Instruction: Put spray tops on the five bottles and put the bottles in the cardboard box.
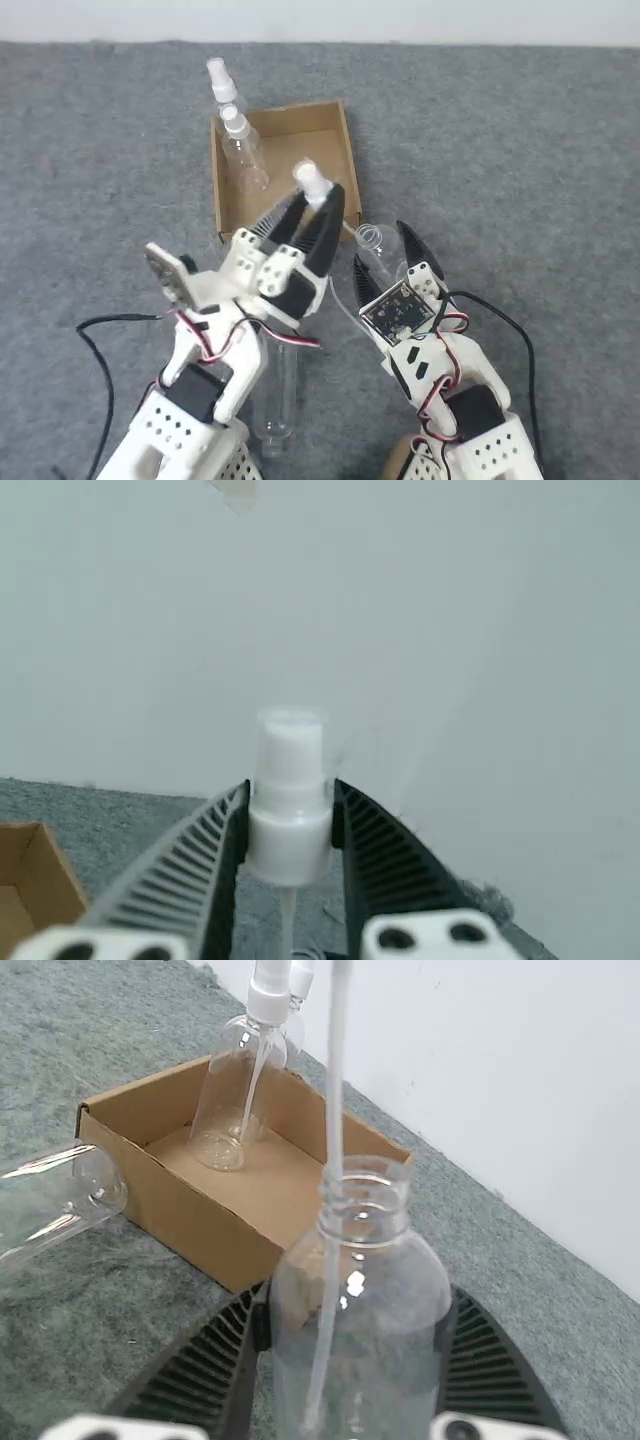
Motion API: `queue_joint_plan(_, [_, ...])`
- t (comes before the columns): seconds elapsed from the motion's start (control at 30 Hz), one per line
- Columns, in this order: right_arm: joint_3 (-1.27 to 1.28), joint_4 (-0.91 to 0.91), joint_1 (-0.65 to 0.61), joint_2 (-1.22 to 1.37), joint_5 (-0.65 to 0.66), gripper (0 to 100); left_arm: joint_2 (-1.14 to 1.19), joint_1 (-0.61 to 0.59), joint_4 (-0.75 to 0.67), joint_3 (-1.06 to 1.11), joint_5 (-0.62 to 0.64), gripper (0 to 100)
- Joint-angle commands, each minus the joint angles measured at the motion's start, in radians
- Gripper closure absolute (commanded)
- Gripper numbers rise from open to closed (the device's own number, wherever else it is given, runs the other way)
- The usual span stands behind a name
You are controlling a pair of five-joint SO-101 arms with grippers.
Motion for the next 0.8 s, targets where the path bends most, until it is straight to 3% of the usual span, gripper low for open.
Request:
queue_joint_plan(0.0, [0.025,0.004,-0.001,-0.016,0.003,81.9,-0.011,0.021,-0.005,-0.007,-0.064,99])
queue_joint_plan(0.77, [0.025,-0.007,0.036,-0.021,0.002,81.9,-0.005,0.072,0.003,0.025,-0.135,99])
